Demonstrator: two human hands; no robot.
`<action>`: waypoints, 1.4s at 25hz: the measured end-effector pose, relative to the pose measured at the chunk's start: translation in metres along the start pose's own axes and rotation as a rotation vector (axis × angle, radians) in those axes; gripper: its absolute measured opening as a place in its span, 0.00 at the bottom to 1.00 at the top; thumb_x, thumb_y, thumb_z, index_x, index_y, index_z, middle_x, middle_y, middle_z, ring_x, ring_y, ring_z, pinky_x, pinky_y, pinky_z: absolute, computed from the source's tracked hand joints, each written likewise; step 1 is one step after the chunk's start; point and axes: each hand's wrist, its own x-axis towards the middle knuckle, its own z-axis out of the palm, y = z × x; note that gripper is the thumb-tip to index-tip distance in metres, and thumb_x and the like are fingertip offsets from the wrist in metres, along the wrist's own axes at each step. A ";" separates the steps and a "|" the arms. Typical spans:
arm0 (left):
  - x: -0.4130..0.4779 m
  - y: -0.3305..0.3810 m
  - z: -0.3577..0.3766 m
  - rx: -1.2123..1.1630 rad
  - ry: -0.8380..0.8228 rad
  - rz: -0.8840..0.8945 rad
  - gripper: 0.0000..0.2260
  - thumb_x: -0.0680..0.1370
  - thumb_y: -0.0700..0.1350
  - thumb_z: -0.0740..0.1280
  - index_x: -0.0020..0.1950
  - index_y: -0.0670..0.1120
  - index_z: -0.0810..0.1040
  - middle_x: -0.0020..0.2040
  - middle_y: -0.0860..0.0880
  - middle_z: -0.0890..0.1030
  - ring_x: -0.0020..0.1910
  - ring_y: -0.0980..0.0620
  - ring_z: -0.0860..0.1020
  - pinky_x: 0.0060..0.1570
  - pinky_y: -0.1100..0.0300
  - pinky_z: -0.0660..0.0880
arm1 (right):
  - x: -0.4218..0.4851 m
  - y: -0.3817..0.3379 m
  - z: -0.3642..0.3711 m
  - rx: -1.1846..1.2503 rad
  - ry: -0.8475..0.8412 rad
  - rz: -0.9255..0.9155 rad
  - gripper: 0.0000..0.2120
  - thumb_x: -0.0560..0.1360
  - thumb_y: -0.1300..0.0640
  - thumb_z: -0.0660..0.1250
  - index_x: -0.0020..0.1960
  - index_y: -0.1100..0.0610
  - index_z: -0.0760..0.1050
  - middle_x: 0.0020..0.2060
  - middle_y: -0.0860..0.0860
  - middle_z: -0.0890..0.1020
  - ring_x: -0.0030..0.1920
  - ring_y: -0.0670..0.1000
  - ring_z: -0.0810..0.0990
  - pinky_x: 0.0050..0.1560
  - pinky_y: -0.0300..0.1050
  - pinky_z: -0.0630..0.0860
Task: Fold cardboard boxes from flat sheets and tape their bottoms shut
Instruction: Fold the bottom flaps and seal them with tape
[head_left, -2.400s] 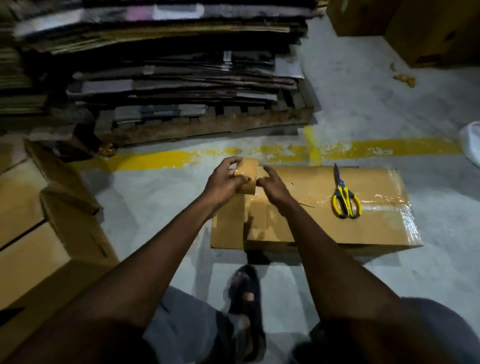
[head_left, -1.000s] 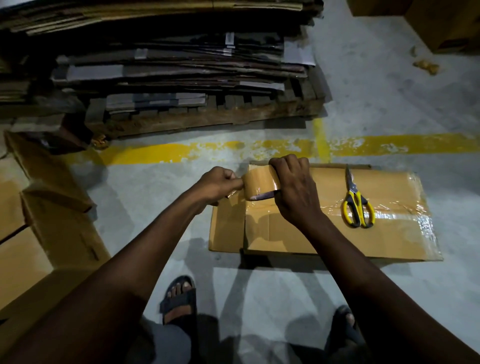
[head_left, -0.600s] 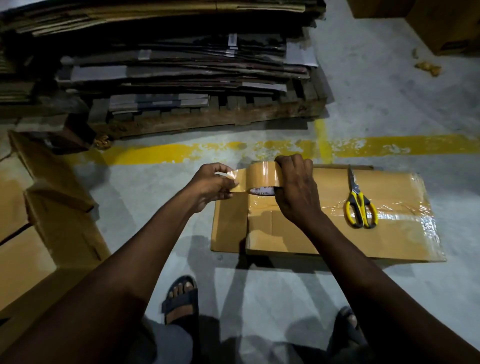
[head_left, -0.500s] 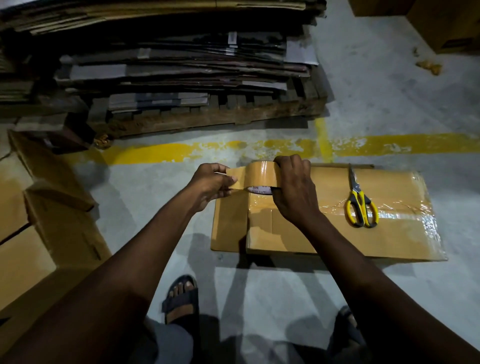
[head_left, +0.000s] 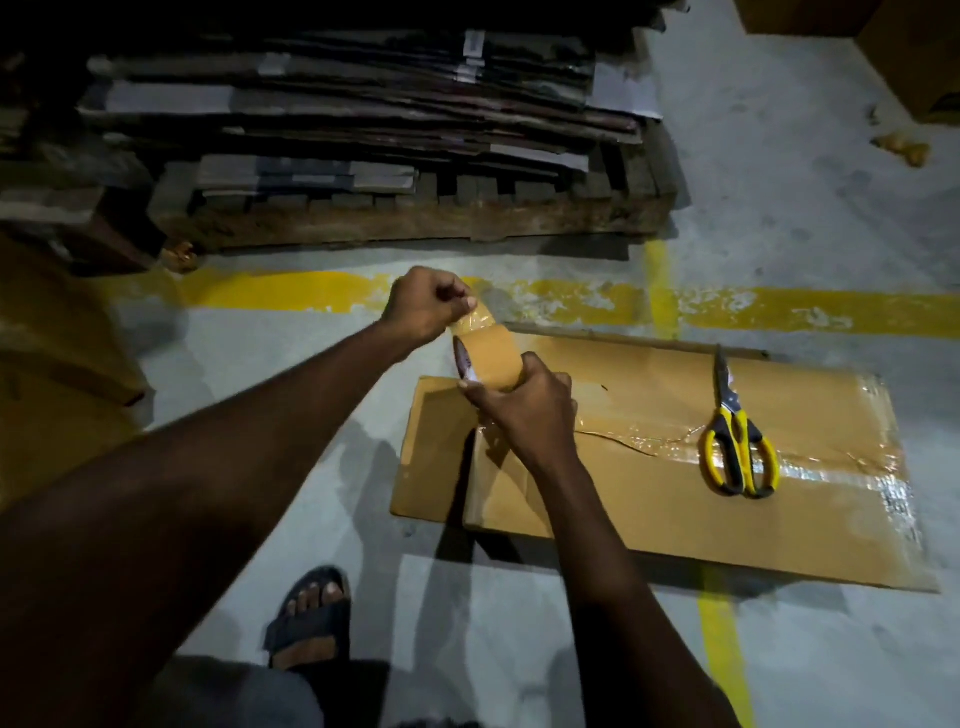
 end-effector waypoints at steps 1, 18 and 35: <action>0.013 -0.005 0.006 0.054 -0.042 0.026 0.05 0.75 0.41 0.72 0.46 0.39 0.83 0.38 0.45 0.80 0.35 0.57 0.74 0.38 0.62 0.70 | 0.006 0.005 0.000 0.088 -0.023 0.007 0.24 0.66 0.36 0.74 0.44 0.54 0.72 0.39 0.50 0.79 0.45 0.53 0.74 0.42 0.50 0.74; 0.122 -0.062 0.083 0.305 -0.415 0.110 0.05 0.73 0.37 0.73 0.49 0.39 0.84 0.42 0.48 0.81 0.37 0.63 0.74 0.32 0.81 0.65 | 0.041 0.045 0.062 0.680 -0.021 0.179 0.05 0.76 0.57 0.69 0.41 0.51 0.77 0.31 0.37 0.78 0.37 0.42 0.78 0.52 0.63 0.79; 0.130 -0.052 0.101 0.815 -0.535 0.084 0.27 0.75 0.47 0.71 0.73 0.48 0.69 0.66 0.44 0.75 0.64 0.42 0.74 0.55 0.56 0.72 | 0.039 0.051 0.065 0.616 0.057 0.161 0.15 0.77 0.55 0.69 0.34 0.48 0.68 0.25 0.35 0.73 0.29 0.36 0.71 0.40 0.43 0.71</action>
